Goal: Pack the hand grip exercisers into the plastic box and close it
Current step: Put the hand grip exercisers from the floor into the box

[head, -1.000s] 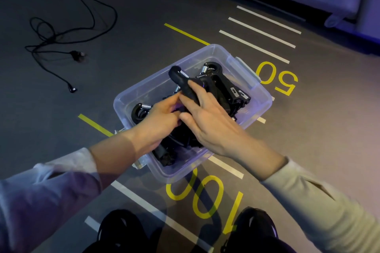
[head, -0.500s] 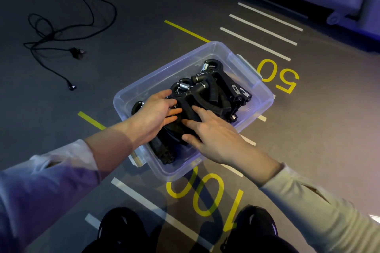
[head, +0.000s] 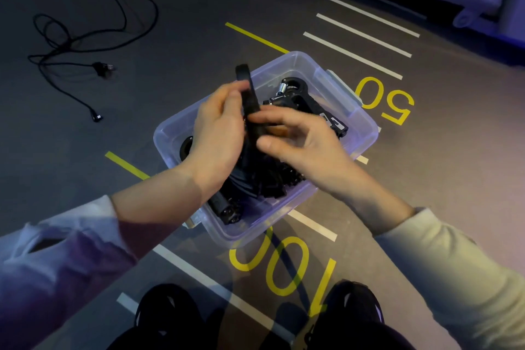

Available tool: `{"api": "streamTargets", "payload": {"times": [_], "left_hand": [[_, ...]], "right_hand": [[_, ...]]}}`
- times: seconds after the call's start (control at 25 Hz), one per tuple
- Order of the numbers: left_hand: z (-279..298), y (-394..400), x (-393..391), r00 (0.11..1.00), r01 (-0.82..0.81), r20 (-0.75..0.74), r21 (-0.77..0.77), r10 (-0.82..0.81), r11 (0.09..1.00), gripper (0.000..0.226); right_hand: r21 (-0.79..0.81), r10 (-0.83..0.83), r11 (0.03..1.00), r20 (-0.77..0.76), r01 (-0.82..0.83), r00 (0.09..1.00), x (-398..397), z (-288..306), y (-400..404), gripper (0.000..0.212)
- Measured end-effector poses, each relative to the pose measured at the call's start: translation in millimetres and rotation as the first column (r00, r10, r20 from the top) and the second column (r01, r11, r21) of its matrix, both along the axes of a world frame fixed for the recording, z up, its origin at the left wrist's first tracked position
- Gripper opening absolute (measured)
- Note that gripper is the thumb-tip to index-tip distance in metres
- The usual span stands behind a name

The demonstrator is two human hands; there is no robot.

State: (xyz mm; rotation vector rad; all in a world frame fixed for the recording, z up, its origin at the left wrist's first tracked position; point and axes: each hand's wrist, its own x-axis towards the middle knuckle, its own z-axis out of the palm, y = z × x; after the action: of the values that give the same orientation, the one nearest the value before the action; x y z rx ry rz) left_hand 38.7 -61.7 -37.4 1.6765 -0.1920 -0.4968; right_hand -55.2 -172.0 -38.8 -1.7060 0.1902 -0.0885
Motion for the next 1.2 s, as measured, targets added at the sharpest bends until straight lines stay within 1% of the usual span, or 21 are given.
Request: {"api": "streamTargets", "payload": {"times": [0.04,0.08,0.12,0.16,0.2,0.24,0.28,0.32,0.44,0.52,0.64,0.72,0.76,0.84,0.88,0.92,0.96,1.04,1.08,1.12,1.2], "left_hand": [[3,-3,-2,0.997,0.012,0.072,0.046,-0.015,0.999,0.030],[6,-5,-6,0.993,0.051,0.102,0.091,-0.060,0.995,0.032],[6,-6,-12,0.985,0.121,0.107,0.126,-0.135,0.985,0.034],[4,-5,-18,0.965,0.220,0.109,0.168,-0.240,0.961,0.035],[2,-4,-24,0.925,0.324,0.120,0.244,-0.360,0.914,0.035],[-3,-2,-27,0.869,0.406,0.135,0.354,-0.475,0.843,0.039],[-10,0,-26,0.806,0.460,0.149,0.453,-0.573,0.764,0.047],[-16,3,-23,0.748,0.485,0.161,0.531,-0.644,0.695,0.053],[-31,9,-14,0.624,0.445,0.130,0.752,-0.771,0.486,0.056],[-36,15,-11,0.584,0.378,0.094,0.847,-0.806,0.373,0.059],[-40,20,-9,0.536,0.235,0.074,0.944,-0.841,0.233,0.067],[-41,23,-7,0.525,0.160,0.099,0.964,-0.846,0.212,0.071],[-42,25,-7,0.521,0.128,0.134,0.964,-0.843,0.233,0.075],[-43,29,-7,0.514,0.091,0.209,0.951,-0.832,0.295,0.083],[-44,31,-7,0.517,0.089,0.217,0.948,-0.828,0.304,0.087],[-45,32,-7,0.524,0.103,0.193,0.952,-0.829,0.287,0.090],[-46,33,-6,0.530,0.129,0.149,0.959,-0.835,0.253,0.091],[-49,34,-6,0.530,0.198,0.055,0.962,-0.846,0.187,0.090],[-50,34,-7,0.520,0.225,0.026,0.960,-0.854,0.166,0.089],[-50,34,-7,0.505,0.238,0.013,0.959,-0.863,0.154,0.087],[-52,34,-8,0.482,0.230,0.023,0.961,-0.876,0.152,0.084]], "right_hand": [[0.156,-0.015,0.988,0.014,0.013,1.000,2,1,-4,0.027],[0.295,-0.030,0.955,-0.001,0.029,1.000,5,0,-9,0.022],[0.412,-0.055,0.908,-0.049,0.070,0.997,8,-1,-12,0.024],[0.460,-0.089,0.878,-0.108,0.129,0.990,10,-3,-17,0.031],[0.416,-0.129,0.891,-0.150,0.181,0.980,14,-7,-23,0.037],[0.281,-0.160,0.938,-0.173,0.204,0.972,17,-9,-27,0.042],[0.101,-0.176,0.975,-0.179,0.196,0.968,19,-13,-30,0.045],[-0.069,-0.182,0.983,-0.175,0.172,0.968,19,-15,-30,0.047],[-0.371,-0.119,0.927,-0.144,0.058,0.982,11,-17,-28,0.046],[-0.501,-0.058,0.863,-0.232,-0.068,0.971,7,-19,-28,0.047],[-0.622,-0.017,0.745,-0.381,-0.242,0.925,9,-25,-34,0.056],[-0.651,0.010,0.719,-0.342,-0.244,0.940,10,-21,-36,0.059],[-0.634,0.034,0.743,-0.284,-0.215,0.958,11,-18,-36,0.056],[-0.497,0.076,0.853,-0.185,-0.160,0.980,11,-13,-33,0.049],[-0.430,0.093,0.887,-0.188,-0.166,0.978,11,-12,-33,0.046],[-0.415,0.110,0.888,-0.228,-0.199,0.967,11,-15,-33,0.047],[-0.476,0.123,0.841,-0.297,-0.259,0.947,11,-20,-34,0.052],[-0.668,0.113,0.625,-0.433,-0.403,0.894,9,-29,-37,0.070],[-0.721,0.103,0.527,-0.472,-0.451,0.875,8,-32,-37,0.076],[-0.744,0.098,0.463,-0.498,-0.482,0.862,6,-34,-36,0.078],[-0.757,0.099,0.410,-0.517,-0.508,0.850,3,-38,-35,0.077]]}}
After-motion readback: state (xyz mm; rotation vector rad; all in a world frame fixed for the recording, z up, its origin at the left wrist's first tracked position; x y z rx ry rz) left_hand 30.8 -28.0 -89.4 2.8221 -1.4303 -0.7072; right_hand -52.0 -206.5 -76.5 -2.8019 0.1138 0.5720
